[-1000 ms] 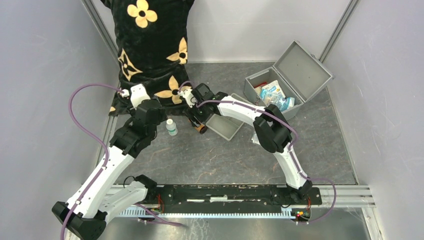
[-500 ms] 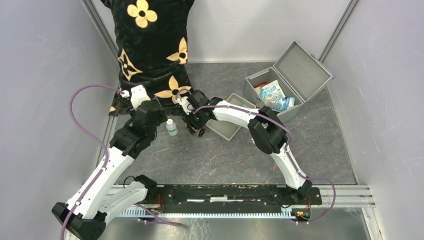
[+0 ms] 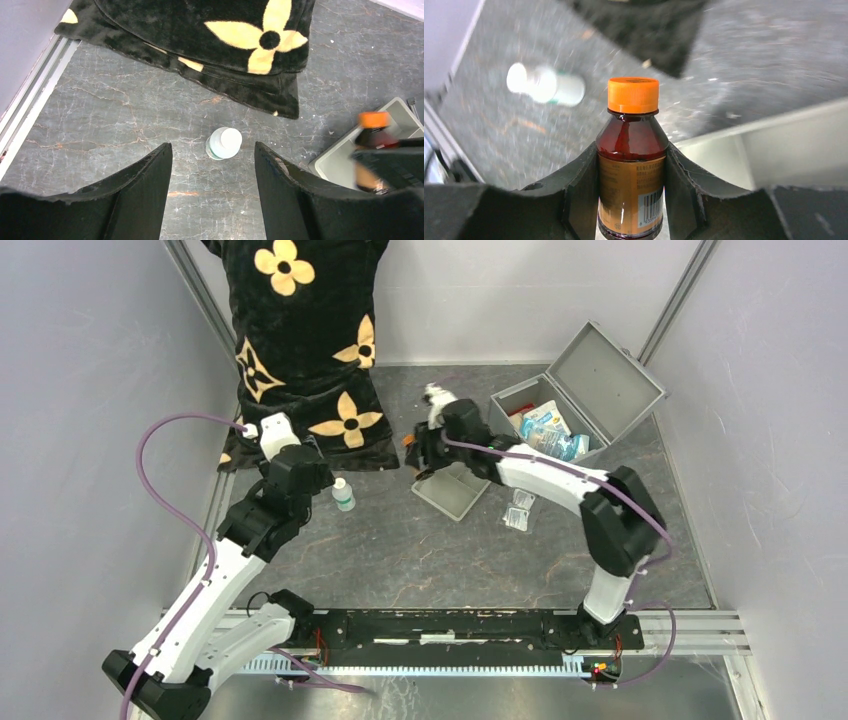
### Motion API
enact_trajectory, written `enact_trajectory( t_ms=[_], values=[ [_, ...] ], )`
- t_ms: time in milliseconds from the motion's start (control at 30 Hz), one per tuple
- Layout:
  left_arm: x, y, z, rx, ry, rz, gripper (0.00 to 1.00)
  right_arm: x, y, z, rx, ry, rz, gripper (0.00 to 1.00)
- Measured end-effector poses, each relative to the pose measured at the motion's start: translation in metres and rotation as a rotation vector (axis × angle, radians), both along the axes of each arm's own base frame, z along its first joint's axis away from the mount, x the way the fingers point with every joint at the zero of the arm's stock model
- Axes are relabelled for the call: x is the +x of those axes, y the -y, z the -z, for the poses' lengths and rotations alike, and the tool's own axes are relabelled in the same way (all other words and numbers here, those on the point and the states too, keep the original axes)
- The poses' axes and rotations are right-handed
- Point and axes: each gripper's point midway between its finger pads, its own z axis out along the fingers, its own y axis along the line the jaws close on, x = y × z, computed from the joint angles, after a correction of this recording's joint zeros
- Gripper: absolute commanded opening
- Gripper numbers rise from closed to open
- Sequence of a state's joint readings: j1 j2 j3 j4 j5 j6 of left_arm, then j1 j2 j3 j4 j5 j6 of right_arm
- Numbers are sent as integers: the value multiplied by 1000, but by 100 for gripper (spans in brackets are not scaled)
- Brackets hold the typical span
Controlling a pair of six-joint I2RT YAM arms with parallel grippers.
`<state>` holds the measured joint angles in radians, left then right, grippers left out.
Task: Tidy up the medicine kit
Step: Pick up the pill bottle at the center of the board, then place the pill bottle in the medicine box compartment.
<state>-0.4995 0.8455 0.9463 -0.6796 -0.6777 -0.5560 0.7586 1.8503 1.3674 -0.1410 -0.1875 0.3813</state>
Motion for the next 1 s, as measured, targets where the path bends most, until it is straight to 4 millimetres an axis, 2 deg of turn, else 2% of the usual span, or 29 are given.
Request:
enact_trajectory(
  t_ms=[67, 133, 200, 300, 367, 567, 733, 900, 1000],
  values=[
    [-1, 0, 0, -3, 3, 2, 68, 20, 29, -11, 78, 7, 152, 33],
    [-2, 0, 0, -7, 5, 5, 68, 36, 59, -9, 139, -8, 300, 32],
    [-2, 1, 0, -8, 3, 8, 68, 46, 81, 1, 174, -37, 412, 31],
    [-2, 3, 3, -13, -5, 21, 68, 51, 107, 27, 193, -111, 567, 33],
    [-2, 4, 4, -16, -9, 27, 68, 53, 111, 33, 205, -139, 621, 34],
    [-3, 6, 6, -20, -15, 38, 68, 63, 117, 35, 247, -156, 768, 33],
    [-3, 8, 6, -24, -16, 43, 68, 78, 125, 41, 232, -165, 885, 33],
    [-3, 8, 7, -24, -17, 44, 68, 84, 129, 52, 203, -180, 941, 33],
    [-3, 8, 7, -25, -18, 47, 68, 84, 131, 60, 184, -190, 963, 41]
  ],
)
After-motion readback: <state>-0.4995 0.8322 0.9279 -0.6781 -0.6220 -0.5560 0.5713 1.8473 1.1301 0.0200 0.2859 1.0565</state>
